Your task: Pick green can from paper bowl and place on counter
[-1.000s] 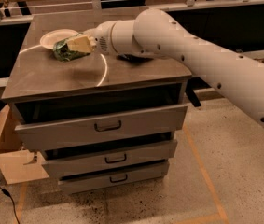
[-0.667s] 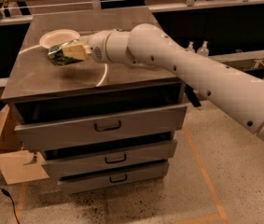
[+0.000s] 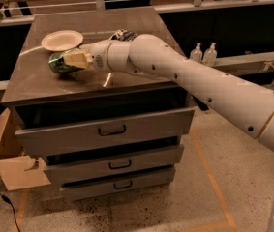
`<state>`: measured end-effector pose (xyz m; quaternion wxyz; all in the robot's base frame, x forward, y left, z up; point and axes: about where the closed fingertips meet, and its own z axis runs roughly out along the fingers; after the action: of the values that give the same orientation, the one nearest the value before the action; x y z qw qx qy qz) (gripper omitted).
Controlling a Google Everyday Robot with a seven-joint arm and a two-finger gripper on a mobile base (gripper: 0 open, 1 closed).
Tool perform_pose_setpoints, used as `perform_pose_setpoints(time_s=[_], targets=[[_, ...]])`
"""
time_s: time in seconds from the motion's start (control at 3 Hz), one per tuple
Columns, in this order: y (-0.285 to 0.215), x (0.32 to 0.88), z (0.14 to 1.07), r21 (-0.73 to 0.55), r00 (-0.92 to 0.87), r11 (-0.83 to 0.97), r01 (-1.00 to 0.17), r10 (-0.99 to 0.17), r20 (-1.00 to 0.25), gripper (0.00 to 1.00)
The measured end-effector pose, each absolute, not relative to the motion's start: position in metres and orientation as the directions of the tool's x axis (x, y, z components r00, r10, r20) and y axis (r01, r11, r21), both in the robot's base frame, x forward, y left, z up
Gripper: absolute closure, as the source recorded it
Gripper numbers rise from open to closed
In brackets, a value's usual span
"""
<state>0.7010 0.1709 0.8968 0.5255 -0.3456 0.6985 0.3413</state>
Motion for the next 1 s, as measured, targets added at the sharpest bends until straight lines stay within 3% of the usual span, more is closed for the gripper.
perform_pose_setpoints(time_s=[0.67,1.0], targets=[[0.1799,0.7035,0.8865,0.121,-0.214,0.509,-0.852,-0.128,-0.968,0.07],[0.1799,0.7063,0.8873,0.097,-0.197,0.506,-0.857,-0.147,-0.969,0.00]])
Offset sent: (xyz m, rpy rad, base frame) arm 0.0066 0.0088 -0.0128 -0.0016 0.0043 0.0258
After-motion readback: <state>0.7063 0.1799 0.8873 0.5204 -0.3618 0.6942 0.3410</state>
